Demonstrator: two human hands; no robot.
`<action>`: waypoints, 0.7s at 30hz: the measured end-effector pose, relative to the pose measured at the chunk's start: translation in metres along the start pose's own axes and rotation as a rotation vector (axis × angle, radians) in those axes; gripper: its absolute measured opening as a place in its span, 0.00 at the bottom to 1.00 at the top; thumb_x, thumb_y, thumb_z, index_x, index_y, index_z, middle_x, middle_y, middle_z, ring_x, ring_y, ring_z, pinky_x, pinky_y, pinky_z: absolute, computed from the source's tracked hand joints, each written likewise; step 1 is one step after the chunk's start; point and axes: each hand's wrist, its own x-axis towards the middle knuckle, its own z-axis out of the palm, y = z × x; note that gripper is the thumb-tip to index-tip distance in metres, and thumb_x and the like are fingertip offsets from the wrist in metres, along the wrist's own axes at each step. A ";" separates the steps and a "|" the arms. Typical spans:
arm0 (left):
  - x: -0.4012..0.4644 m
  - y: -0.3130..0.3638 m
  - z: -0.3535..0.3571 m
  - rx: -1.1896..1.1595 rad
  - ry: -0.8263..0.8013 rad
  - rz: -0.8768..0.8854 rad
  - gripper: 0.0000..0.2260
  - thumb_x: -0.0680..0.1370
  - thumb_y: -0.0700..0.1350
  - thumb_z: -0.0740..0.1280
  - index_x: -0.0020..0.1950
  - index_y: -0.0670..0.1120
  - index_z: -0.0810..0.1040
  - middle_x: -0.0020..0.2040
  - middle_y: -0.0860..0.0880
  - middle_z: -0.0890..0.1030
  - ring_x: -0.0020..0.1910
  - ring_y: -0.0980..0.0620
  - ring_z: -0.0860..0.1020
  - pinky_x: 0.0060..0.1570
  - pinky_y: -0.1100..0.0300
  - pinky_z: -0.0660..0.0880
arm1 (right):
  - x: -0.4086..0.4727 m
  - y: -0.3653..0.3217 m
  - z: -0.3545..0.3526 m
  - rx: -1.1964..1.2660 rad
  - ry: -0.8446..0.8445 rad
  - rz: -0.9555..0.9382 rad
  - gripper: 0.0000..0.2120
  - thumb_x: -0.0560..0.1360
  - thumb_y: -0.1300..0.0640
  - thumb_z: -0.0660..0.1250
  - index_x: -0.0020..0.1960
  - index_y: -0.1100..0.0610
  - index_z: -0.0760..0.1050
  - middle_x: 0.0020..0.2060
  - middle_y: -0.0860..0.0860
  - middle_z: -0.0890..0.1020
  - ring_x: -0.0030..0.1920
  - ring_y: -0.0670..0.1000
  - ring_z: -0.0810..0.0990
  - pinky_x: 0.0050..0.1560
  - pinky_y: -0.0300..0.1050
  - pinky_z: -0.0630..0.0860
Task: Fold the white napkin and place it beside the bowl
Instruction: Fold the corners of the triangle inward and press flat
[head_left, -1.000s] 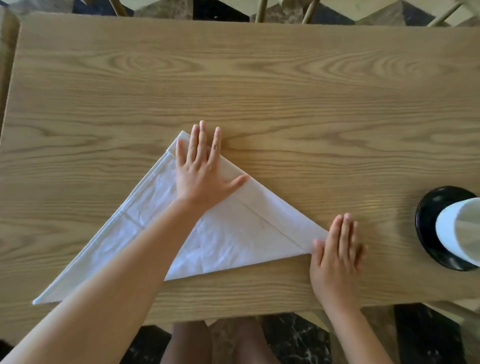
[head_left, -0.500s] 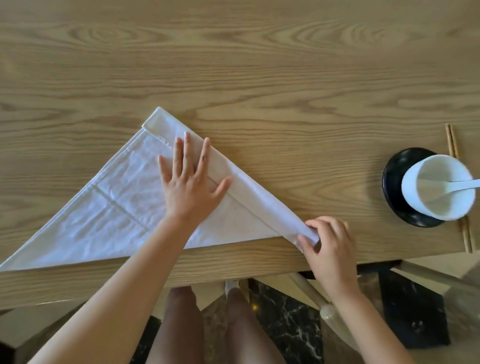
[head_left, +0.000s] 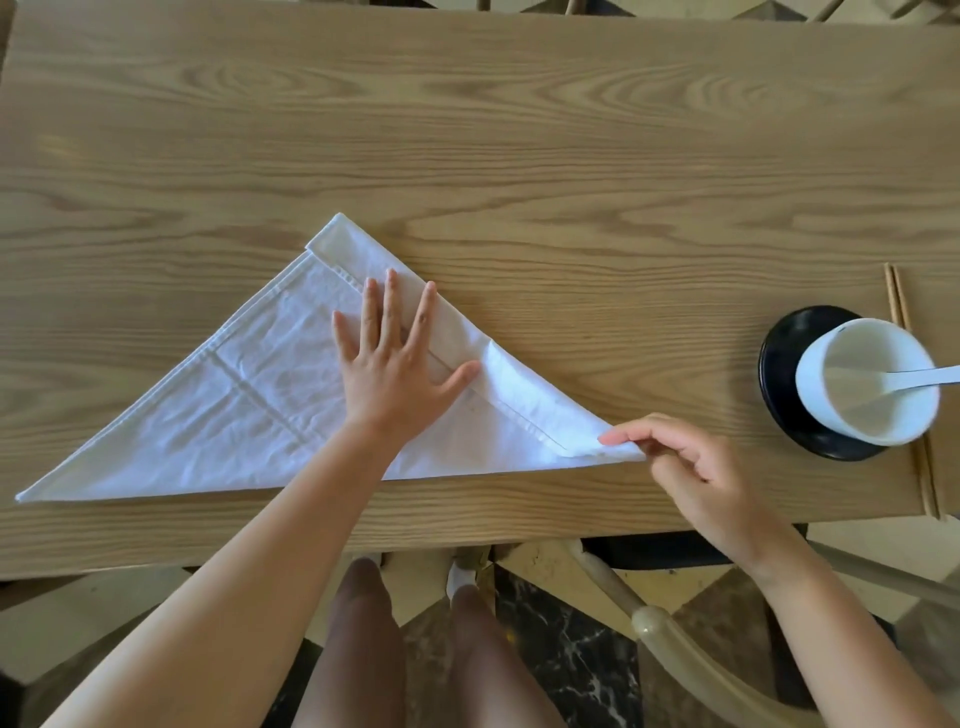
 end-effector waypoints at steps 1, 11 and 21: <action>0.000 0.000 0.000 0.004 -0.002 -0.002 0.41 0.69 0.73 0.52 0.77 0.55 0.46 0.78 0.46 0.43 0.76 0.47 0.41 0.70 0.38 0.42 | 0.001 -0.002 -0.001 -0.052 0.016 -0.049 0.14 0.70 0.61 0.60 0.50 0.48 0.79 0.41 0.41 0.81 0.40 0.47 0.78 0.42 0.44 0.74; -0.003 0.000 -0.010 -0.165 -0.010 -0.027 0.32 0.74 0.64 0.39 0.77 0.55 0.45 0.78 0.51 0.44 0.75 0.54 0.40 0.70 0.43 0.34 | 0.054 -0.038 0.001 -0.249 -0.055 -0.280 0.12 0.72 0.44 0.63 0.44 0.51 0.79 0.42 0.42 0.77 0.48 0.48 0.75 0.50 0.36 0.70; -0.023 -0.035 -0.026 -0.441 0.248 -0.070 0.29 0.79 0.58 0.42 0.76 0.44 0.46 0.77 0.48 0.48 0.76 0.53 0.45 0.72 0.42 0.40 | 0.185 -0.100 0.039 -0.105 -0.381 -0.232 0.06 0.72 0.58 0.68 0.48 0.54 0.77 0.42 0.49 0.80 0.43 0.47 0.77 0.48 0.41 0.73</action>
